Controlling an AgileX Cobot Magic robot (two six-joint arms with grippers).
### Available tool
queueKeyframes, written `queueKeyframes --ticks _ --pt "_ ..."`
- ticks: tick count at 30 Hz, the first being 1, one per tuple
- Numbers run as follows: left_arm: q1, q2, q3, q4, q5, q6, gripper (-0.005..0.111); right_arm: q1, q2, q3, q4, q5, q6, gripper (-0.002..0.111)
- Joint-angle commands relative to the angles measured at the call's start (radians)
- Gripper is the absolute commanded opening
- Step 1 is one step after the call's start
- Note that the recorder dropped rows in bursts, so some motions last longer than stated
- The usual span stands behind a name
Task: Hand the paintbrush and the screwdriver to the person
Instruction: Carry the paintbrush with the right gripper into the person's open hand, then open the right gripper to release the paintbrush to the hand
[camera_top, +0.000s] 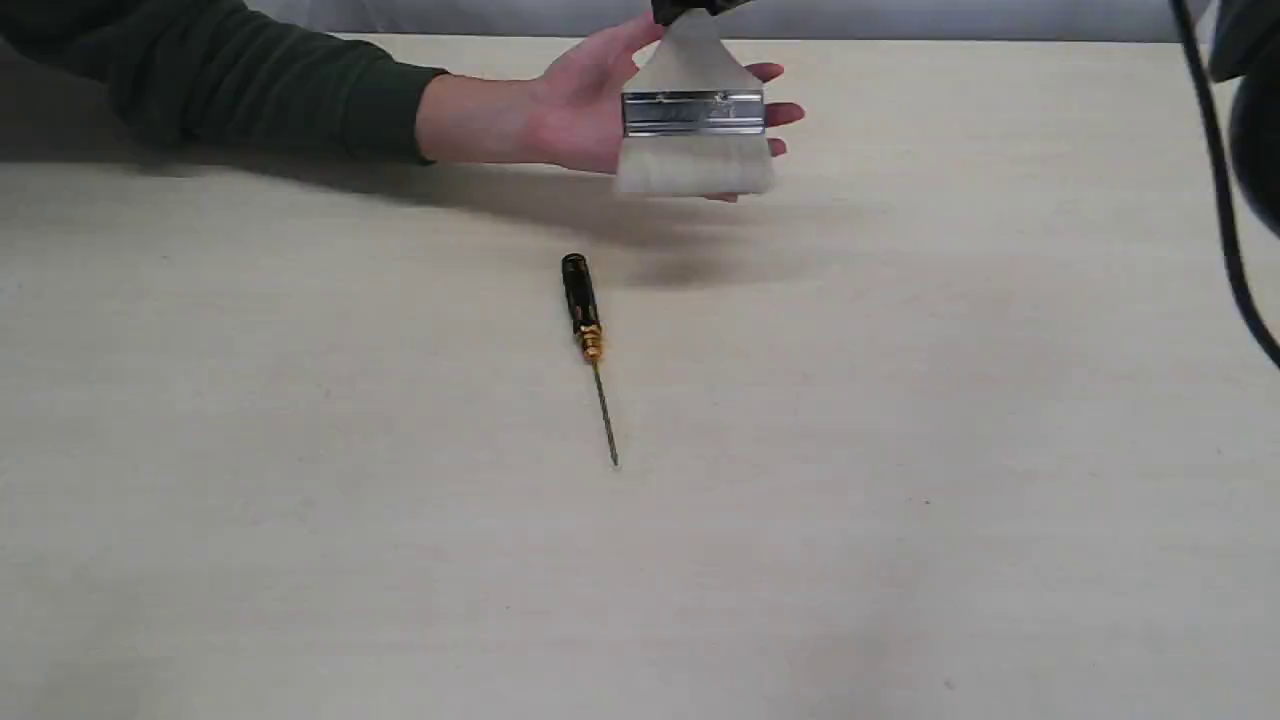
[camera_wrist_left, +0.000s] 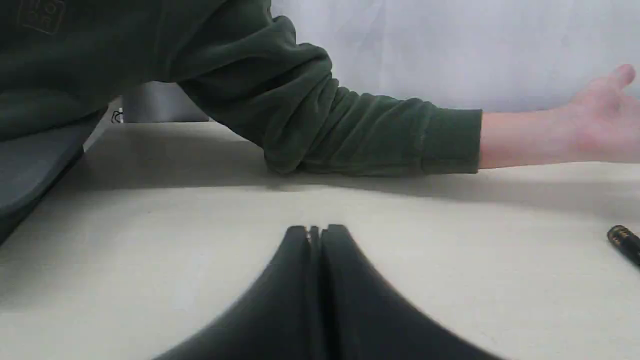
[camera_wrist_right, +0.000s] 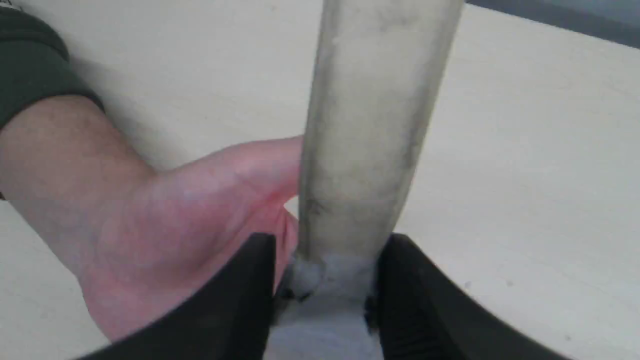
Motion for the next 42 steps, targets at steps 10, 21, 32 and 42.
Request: queueKeyframes --ticks 10,21,32,42 --pt "-0.005 -0.002 0.002 -0.003 -0.013 -0.002 0.0 0.005 0.162 -0.184 -0.033 0.064 0.019 0.005" --pt "-0.005 -0.002 0.002 -0.001 -0.011 -0.002 0.0 0.005 0.144 -0.184 -0.041 0.06 0.026 0.057" --pt "-0.005 -0.002 0.002 -0.001 -0.011 -0.002 0.0 0.005 0.069 -0.184 -0.037 0.083 0.029 0.061" --pt "-0.005 -0.002 0.002 -0.004 -0.01 -0.002 0.0 0.007 0.028 -0.184 0.034 0.244 -0.076 0.045"
